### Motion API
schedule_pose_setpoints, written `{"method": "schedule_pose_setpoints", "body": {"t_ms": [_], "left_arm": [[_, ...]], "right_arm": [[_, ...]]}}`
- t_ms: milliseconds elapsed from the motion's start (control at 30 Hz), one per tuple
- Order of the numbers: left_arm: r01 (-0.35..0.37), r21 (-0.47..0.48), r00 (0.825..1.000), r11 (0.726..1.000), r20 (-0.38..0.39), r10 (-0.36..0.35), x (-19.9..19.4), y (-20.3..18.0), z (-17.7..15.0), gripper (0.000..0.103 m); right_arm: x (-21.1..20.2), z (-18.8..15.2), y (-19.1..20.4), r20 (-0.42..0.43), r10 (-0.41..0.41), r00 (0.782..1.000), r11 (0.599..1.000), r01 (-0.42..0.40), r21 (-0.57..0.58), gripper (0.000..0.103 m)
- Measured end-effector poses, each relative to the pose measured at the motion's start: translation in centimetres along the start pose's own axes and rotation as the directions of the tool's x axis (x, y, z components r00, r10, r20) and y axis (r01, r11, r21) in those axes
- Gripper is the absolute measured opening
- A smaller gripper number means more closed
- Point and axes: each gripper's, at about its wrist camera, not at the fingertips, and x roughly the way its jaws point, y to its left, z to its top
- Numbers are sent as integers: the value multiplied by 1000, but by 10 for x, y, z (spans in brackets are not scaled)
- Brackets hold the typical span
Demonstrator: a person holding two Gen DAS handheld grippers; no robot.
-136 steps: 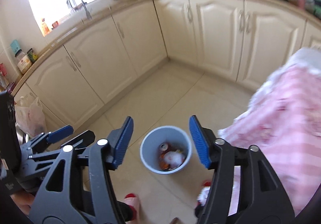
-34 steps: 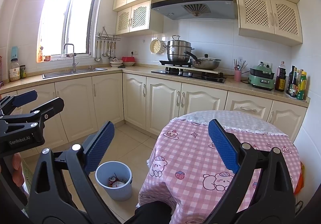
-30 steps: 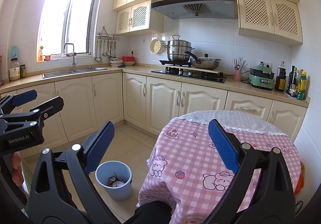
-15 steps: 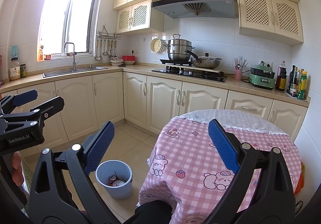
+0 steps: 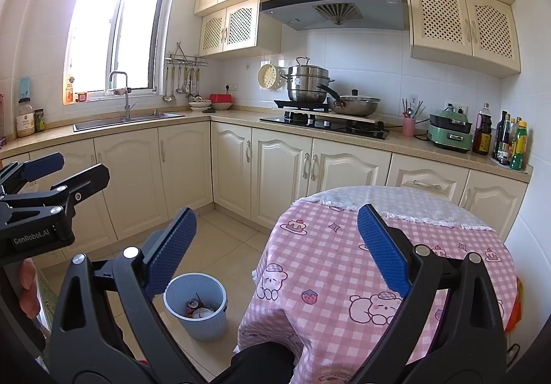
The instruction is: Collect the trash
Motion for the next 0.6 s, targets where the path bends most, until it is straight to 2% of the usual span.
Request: {"method": "schedule_pose_setpoints", "body": {"t_ms": [600], "left_arm": [[-1,0,1000,1000,-6,1,2,0,-3,94]], "right_arm": [[4,-2,0,-8,6,1000,1000,-6,-2,93]]}}
